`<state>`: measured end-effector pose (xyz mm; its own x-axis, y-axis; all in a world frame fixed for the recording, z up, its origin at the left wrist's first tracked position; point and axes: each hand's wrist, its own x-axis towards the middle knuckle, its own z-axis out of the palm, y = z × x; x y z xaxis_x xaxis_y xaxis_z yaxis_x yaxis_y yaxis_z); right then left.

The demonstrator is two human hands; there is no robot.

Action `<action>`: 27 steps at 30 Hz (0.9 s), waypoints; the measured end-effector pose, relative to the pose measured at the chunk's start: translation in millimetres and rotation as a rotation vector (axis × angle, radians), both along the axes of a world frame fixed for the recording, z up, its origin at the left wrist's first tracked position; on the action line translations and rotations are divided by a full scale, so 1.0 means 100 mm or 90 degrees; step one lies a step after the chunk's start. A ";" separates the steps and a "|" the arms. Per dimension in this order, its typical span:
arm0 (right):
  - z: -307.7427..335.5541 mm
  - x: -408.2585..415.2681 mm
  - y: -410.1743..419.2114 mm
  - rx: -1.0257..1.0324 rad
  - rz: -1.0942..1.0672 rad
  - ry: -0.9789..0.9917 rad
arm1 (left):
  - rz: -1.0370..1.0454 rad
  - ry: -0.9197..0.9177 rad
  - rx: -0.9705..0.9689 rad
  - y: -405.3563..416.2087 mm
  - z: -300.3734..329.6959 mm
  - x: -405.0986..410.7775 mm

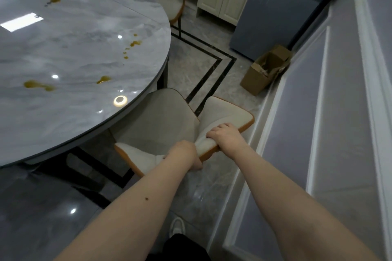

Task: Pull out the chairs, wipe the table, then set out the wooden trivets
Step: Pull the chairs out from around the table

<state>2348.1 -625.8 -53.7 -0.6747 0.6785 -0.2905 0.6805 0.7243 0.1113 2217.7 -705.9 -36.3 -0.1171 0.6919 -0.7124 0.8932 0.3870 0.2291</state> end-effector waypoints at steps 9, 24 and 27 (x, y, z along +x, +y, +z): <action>-0.03 0.03 0.03 0.014 0.014 0.001 | -0.002 0.041 0.057 -0.04 -0.08 0.07; 0.01 0.07 0.50 0.012 0.144 -0.102 | 0.004 0.098 0.104 0.20 -0.02 0.25; 0.03 0.01 0.59 0.015 0.164 -0.122 | 0.006 0.094 0.102 0.27 -0.02 0.21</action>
